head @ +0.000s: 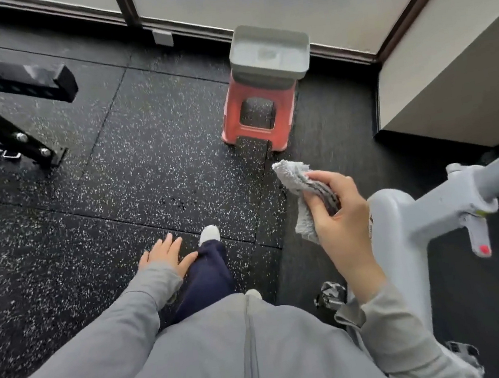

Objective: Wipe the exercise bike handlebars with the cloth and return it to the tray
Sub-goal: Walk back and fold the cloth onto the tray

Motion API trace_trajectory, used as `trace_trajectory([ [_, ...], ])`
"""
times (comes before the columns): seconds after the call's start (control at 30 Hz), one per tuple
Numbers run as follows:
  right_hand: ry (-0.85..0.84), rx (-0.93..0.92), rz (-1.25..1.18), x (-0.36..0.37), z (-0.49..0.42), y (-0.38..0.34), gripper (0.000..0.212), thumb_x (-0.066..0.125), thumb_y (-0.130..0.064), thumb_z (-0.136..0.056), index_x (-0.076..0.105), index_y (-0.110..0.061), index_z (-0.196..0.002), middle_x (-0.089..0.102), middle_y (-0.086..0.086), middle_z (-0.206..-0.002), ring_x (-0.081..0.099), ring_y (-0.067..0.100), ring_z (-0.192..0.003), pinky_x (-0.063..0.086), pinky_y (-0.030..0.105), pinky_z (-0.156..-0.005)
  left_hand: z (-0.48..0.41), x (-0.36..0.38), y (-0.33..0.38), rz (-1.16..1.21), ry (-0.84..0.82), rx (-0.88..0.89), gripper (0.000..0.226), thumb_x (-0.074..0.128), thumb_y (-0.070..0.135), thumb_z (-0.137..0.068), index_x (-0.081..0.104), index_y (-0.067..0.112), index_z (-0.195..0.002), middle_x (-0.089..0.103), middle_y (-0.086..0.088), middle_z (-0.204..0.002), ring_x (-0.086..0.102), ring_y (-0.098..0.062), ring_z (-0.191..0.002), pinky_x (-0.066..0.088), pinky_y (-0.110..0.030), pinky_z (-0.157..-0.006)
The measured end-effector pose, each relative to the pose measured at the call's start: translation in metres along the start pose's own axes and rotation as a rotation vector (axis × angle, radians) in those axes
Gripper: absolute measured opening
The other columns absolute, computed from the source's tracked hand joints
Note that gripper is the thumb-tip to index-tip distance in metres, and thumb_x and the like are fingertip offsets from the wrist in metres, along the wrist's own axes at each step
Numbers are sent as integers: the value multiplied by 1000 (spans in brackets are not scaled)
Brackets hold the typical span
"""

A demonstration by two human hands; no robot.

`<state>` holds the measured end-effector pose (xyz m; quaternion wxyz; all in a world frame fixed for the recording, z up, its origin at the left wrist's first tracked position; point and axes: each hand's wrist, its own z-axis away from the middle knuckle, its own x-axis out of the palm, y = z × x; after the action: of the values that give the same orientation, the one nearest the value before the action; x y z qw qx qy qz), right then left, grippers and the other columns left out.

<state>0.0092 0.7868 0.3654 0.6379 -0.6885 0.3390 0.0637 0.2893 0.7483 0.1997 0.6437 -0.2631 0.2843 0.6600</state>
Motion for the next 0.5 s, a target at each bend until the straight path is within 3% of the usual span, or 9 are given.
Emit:
trace_trajectory([
  [0.07,18,25,7,15,-30,2,27,66,-1,-82,65,-17,-104,57,-13,-93,58,16,-92,46,19,-84,-30,-20,-4,-2,-30,-7,66,26,60,-90,13,26,-146,3,5,-158,7,-16,-145,12,-40,-119],
  [0.27,113,108,57,52,-127,-8,33,65,0,-81,64,-25,-103,59,-1,-96,58,6,-87,44,11,-83,-121,-102,-9,28,-49,12,68,26,61,-90,14,25,-146,4,6,-158,7,-16,-145,10,-41,-119],
  [0.4,167,136,77,65,-177,-12,31,65,0,-81,65,-21,-104,59,-1,-97,59,10,-89,46,16,-85,-167,-152,3,-20,-36,66,69,24,62,-89,14,25,-146,6,5,-158,8,-17,-145,12,-40,-119],
  [0.5,195,172,78,69,-204,-9,30,65,0,-82,65,-20,-104,58,0,-97,58,9,-88,44,12,-85,-191,-180,15,-15,-43,89,68,26,61,-90,14,24,-146,8,3,-158,9,-17,-145,14,-41,-119],
])
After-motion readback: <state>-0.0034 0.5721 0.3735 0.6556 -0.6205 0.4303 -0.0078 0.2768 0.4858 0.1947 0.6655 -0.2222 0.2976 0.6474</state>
